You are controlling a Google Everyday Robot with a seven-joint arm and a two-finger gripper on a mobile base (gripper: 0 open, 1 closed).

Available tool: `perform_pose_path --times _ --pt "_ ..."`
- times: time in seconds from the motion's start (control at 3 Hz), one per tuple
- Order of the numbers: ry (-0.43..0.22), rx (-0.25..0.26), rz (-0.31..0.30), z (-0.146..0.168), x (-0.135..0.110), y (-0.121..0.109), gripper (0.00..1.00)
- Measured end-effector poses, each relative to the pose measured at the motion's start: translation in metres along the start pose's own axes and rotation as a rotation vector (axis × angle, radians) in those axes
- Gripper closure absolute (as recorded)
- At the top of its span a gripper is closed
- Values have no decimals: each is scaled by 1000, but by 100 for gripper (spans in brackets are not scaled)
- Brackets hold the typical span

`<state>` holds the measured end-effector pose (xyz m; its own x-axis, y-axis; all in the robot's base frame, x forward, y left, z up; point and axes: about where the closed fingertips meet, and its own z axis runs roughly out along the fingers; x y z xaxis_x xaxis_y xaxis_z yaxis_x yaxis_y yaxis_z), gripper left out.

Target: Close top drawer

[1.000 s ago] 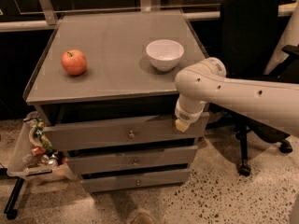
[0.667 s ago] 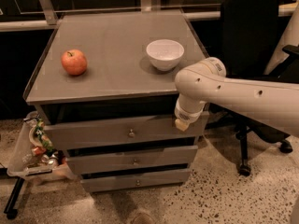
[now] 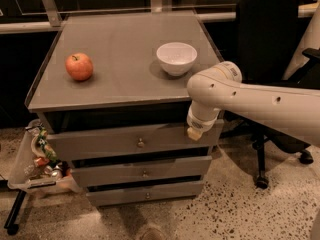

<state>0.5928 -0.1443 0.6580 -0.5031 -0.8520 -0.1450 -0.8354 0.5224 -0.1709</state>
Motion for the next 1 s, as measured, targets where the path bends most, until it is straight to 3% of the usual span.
perform_pose_path --times 0.33,0.67,1.0 --pt "0 0 0 0 0 0 12" --pt "0 0 0 0 0 0 0" --pt "0 0 0 0 0 0 0"
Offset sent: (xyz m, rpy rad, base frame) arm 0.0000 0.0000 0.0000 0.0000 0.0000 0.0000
